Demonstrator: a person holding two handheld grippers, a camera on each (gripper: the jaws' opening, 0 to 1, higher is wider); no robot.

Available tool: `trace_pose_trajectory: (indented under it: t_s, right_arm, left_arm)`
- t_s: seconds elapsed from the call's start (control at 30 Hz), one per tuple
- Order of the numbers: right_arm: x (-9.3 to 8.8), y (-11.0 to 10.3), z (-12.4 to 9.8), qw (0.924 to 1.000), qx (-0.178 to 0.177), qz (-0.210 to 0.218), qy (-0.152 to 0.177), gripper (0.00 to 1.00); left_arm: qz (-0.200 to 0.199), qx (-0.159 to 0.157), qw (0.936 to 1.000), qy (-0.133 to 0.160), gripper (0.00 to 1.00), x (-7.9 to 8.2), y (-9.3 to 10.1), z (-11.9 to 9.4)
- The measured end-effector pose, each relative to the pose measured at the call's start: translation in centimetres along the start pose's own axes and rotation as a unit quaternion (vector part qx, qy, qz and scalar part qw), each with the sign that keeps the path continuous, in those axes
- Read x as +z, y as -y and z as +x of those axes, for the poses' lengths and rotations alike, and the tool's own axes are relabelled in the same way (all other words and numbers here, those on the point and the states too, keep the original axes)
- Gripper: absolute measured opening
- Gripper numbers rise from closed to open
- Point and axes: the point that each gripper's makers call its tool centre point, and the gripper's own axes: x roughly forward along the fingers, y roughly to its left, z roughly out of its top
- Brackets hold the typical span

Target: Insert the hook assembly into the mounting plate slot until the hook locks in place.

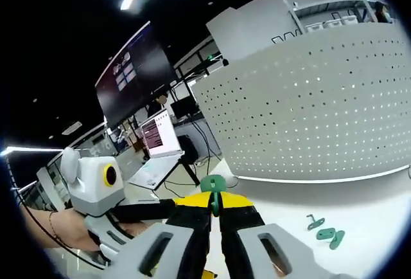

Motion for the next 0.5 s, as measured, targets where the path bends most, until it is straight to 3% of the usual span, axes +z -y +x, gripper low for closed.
trace_pose_trajectory:
  t_s: [0.5]
  right_arm:
    - [1.1, 0.8, 0.2, 0.9996, -0.015, -0.012, 0.020, 0.00]
  left_arm:
    - [0.007, 0.005, 0.9999, 0.004, 1.00, 0.2, -0.2, 0.1]
